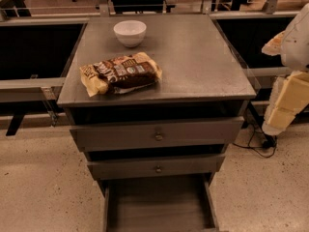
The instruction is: Place brown chip bag into bottom drawer
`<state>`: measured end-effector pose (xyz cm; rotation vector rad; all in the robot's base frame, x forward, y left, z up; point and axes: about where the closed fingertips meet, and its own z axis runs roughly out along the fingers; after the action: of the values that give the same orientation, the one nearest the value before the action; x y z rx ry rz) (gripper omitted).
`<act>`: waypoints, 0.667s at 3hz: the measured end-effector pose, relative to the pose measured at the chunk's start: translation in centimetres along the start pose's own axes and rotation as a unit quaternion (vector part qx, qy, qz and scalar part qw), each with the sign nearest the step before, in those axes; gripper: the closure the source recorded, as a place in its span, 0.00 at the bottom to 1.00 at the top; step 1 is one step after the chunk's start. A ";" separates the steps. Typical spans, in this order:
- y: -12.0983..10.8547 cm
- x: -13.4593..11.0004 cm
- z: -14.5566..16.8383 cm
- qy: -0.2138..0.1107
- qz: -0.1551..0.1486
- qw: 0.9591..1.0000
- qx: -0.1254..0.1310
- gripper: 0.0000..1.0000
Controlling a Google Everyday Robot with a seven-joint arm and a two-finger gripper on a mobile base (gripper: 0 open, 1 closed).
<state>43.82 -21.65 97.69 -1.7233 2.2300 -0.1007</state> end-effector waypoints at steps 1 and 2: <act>0.0 0.0 0.0 0.000 0.000 1.000 0.000 0.00; -1.6 -5.0 1.7 0.001 -0.070 0.997 0.012 0.00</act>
Offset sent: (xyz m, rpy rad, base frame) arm 0.0984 0.1446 -0.0087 -0.1597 -0.1175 0.4084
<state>46.88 -17.12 97.54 -1.8658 2.0986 -0.1622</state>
